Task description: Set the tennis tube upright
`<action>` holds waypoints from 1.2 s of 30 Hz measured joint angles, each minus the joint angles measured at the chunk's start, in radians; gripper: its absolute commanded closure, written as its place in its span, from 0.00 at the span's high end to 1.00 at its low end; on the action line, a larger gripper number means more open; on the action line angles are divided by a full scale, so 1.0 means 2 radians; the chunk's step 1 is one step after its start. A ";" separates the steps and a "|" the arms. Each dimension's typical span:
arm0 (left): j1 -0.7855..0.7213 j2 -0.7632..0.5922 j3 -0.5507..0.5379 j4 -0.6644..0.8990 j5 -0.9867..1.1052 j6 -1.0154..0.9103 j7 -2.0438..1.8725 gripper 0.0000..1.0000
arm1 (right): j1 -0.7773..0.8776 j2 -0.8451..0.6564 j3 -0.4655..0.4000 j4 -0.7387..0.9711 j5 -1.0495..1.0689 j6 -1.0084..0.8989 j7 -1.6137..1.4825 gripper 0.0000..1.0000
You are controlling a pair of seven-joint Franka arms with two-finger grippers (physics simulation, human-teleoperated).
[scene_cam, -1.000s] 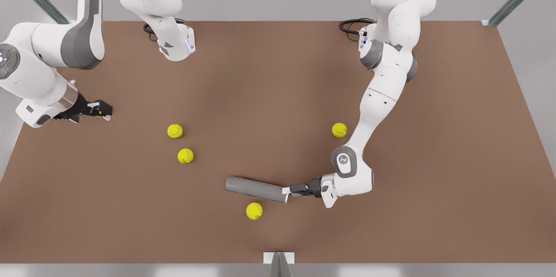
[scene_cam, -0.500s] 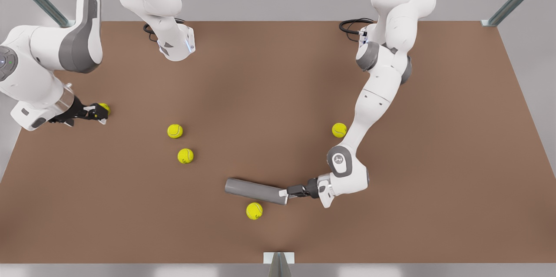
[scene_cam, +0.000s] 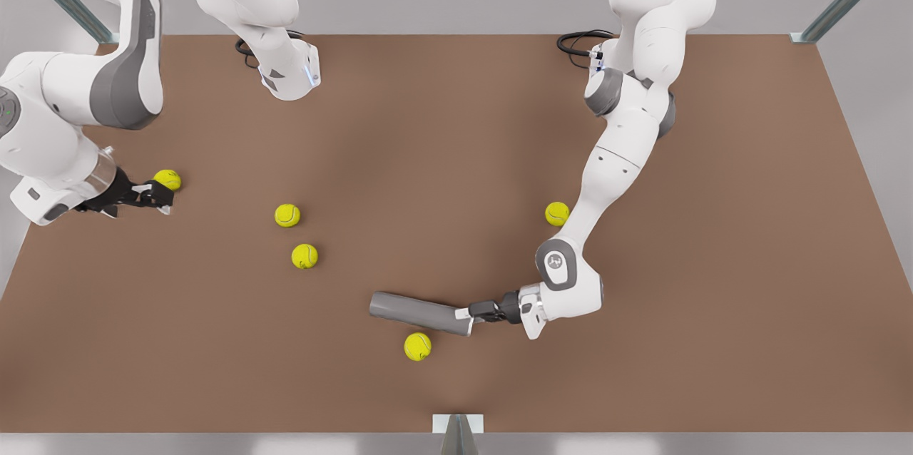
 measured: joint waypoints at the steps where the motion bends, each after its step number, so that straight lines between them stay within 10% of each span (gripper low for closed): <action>1: 0.000 0.000 0.000 0.000 0.000 -0.007 0.000 0.99 | 0.000 0.000 -0.001 0.000 -0.001 0.000 0.000 1.00; 36: 0.012 -0.004 -0.035 -0.023 -0.017 -0.035 0.012 0.99 | 0.009 -0.012 0.004 0.021 0.008 -0.060 0.005 1.00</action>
